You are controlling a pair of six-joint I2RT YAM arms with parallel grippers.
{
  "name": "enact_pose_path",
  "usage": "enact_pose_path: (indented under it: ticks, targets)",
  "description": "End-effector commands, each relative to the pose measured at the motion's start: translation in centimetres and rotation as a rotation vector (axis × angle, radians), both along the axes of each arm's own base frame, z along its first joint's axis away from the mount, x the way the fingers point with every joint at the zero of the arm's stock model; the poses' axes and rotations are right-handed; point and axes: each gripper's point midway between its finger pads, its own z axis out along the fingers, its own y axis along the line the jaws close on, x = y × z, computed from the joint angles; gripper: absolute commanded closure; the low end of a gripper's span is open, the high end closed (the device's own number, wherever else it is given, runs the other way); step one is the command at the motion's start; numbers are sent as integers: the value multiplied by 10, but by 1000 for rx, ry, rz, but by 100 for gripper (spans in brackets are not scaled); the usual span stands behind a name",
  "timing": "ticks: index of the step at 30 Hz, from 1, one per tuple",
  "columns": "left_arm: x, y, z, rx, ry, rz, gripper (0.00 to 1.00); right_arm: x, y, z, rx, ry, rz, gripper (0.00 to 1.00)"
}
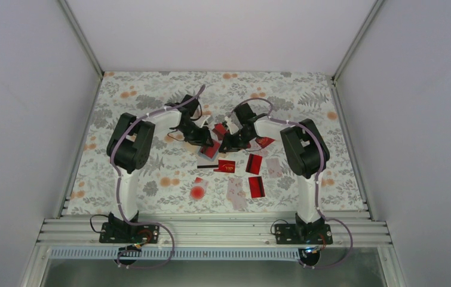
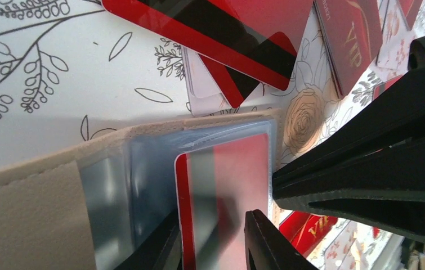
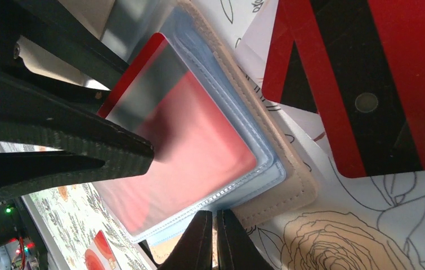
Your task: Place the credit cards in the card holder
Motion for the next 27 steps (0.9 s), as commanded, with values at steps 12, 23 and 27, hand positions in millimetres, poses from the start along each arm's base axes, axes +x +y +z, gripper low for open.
enact_pose_path:
  ticks: [12, 23, 27]
  targets:
    - [-11, -2, -17, 127, -11, 11, 97, -6, -8, 2, -38, -10, -6, 96]
    - [-11, -6, 6, -15, 34, 83, 98, 17, -24, 60, 78, -76, -51, 75]
    - [-11, 4, 9, -54, 45, 138, 98, 15, -15, 81, 170, -66, -38, 66]
